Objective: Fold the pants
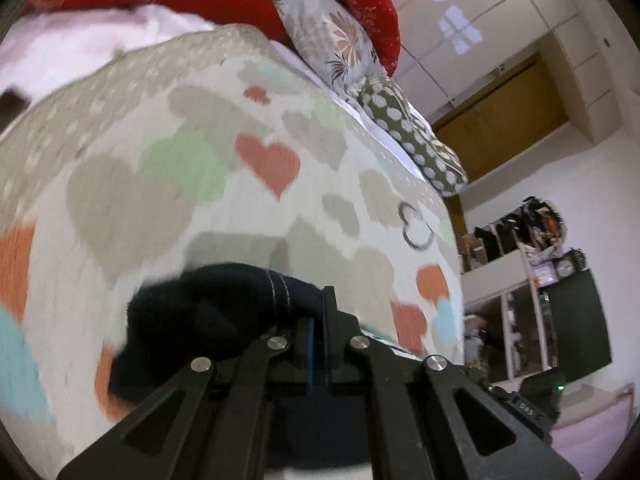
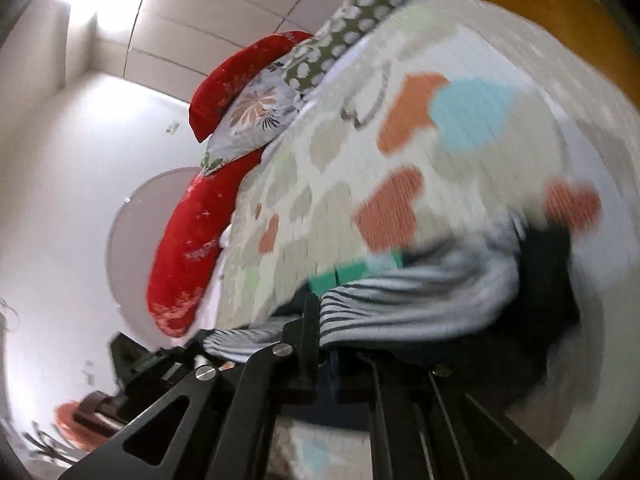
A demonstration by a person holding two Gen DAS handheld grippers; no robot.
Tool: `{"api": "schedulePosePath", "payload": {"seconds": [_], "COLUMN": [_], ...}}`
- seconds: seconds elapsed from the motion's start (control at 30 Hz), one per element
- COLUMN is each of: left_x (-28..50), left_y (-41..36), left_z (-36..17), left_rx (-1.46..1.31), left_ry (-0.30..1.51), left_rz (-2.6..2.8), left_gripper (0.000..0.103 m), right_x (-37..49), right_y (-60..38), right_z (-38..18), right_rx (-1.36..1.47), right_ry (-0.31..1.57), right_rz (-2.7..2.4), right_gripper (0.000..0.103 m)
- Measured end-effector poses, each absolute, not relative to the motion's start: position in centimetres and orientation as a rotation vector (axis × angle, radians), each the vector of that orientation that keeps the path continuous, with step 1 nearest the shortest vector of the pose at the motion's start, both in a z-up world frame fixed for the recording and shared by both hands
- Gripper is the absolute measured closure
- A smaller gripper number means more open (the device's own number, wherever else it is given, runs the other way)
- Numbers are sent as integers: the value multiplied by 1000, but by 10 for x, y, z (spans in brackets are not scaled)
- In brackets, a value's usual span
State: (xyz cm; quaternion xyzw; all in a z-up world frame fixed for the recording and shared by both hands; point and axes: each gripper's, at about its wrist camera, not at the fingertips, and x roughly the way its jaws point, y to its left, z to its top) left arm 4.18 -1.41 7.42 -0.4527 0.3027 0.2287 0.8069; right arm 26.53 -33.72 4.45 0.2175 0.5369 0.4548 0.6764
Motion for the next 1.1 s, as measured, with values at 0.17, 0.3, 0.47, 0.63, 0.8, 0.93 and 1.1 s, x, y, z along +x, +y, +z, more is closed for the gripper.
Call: {"api": "schedulePosePath", "payload": {"seconds": [0.17, 0.3, 0.47, 0.63, 0.8, 0.93, 1.1], "left_x": [103, 129, 119, 103, 90, 76, 51], "left_y": [30, 57, 64, 57, 64, 67, 39], "left_z": [61, 36, 38, 66, 65, 60, 50], "left_rx": [-895, -927, -1001, -960, -963, -992, -958], "left_ry": [713, 793, 757, 692, 701, 703, 741], "left_rz": [549, 536, 438, 439, 507, 517, 525], "left_gripper": [100, 98, 82, 51, 45, 45, 45], "right_x": [315, 350, 379, 384, 381, 376, 366], "right_y": [-278, -234, -222, -260, -283, -295, -293], "right_z": [37, 16, 9, 42, 35, 16, 0], "right_rx": [362, 247, 257, 305, 187, 169, 85], "right_ry": [1194, 1201, 1203, 1086, 1106, 1137, 1125], "right_rz": [942, 877, 817, 785, 737, 717, 678], "right_gripper": [98, 96, 47, 33, 33, 33, 68]}}
